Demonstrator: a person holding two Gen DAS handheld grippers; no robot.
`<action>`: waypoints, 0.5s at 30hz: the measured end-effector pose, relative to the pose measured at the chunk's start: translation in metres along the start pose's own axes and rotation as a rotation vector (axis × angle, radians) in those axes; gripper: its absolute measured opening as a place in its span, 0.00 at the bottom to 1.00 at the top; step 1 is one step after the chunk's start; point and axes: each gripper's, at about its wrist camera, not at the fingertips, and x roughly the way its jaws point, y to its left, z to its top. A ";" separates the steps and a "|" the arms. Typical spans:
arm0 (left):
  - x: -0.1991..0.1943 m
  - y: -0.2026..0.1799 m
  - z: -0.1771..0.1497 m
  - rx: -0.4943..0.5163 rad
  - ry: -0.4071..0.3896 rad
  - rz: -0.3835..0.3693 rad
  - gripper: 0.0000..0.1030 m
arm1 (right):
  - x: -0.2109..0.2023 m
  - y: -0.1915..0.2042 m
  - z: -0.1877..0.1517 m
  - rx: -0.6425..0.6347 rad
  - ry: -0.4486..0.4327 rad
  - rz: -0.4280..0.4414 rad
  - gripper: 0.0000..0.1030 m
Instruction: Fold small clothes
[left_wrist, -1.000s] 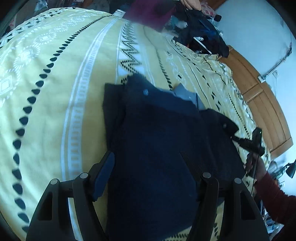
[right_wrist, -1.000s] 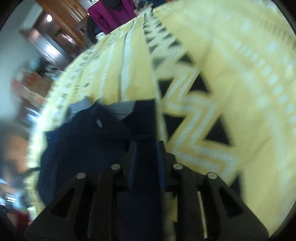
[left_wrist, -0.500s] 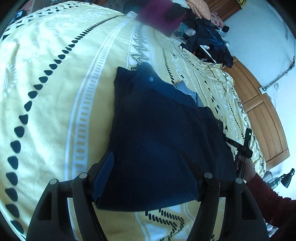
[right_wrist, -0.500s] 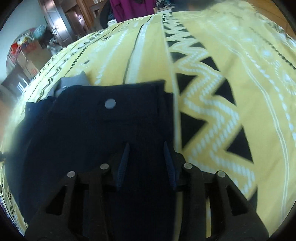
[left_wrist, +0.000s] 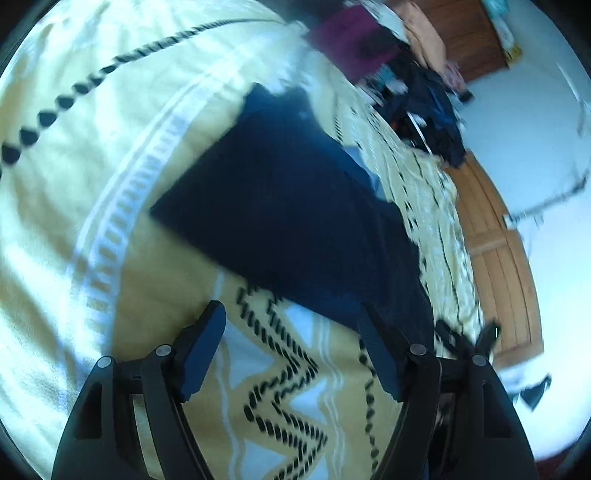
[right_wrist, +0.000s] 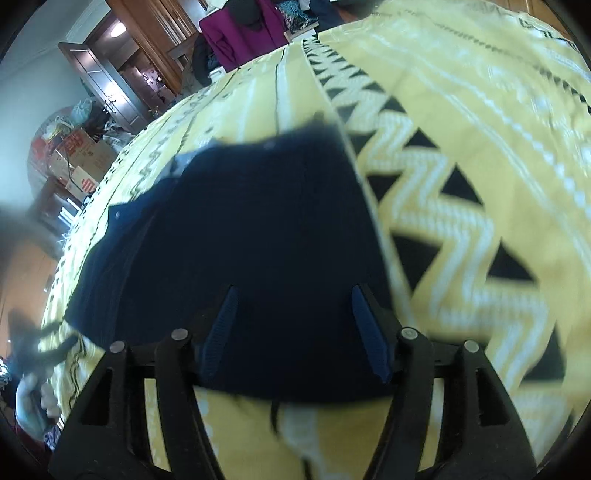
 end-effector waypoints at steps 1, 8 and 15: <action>0.001 0.002 0.001 -0.015 -0.023 -0.001 0.73 | -0.003 0.003 -0.005 0.003 -0.003 -0.005 0.65; 0.017 0.003 0.022 -0.071 -0.202 0.056 0.84 | -0.005 0.025 -0.005 0.000 -0.006 0.031 0.67; 0.033 -0.001 0.040 -0.035 -0.297 0.031 0.58 | -0.004 0.094 0.021 -0.142 -0.037 0.098 0.67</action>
